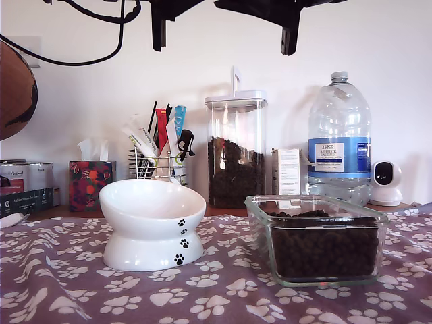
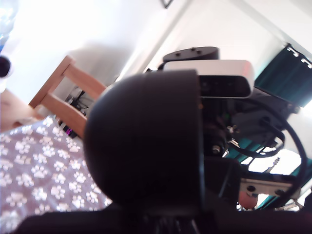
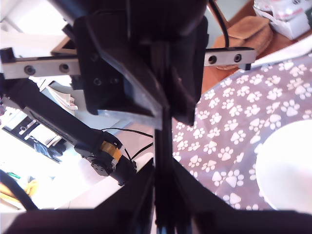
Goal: Measure one spoon of cat food and pour it into the food bowl
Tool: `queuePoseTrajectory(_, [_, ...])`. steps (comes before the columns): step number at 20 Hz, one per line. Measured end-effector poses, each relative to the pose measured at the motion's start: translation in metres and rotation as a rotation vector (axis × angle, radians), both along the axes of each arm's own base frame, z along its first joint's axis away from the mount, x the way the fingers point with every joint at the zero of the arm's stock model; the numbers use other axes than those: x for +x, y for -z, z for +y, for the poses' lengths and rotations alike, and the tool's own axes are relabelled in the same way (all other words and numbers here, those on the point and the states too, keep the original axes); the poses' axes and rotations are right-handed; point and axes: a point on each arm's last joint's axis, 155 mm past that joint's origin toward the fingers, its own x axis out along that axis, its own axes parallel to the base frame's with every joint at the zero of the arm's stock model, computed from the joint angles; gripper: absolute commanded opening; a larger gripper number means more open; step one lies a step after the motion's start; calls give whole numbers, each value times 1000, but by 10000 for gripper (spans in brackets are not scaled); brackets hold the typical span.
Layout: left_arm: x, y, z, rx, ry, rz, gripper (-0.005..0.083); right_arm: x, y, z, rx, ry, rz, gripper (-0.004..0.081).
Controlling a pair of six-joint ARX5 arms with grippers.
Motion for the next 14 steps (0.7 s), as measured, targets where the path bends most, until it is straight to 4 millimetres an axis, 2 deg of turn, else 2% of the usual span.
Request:
queuePoseTrajectory(2, [3,9,0,21,-14,51,-22,0,3,0,-7,2,13,273])
queuePoseTrajectory(4, [5,18,0,45,-31,99,-22,0,4,-1,-12,5,20,306])
queuePoseTrajectory(7, [12,30,3,74,-71,160,-22,3,12,-2,-43,25,21,333])
queuePoseTrajectory(10, [24,47,12,114,-143,238,-22,15,19,-8,-79,73,-18,337])
queuePoseTrajectory(12, [41,65,25,151,-233,288,-22,19,18,-15,-80,87,-26,336])
queuePoseTrajectory(14, [55,78,38,169,-285,321,-22,26,26,-25,-123,121,-47,323])
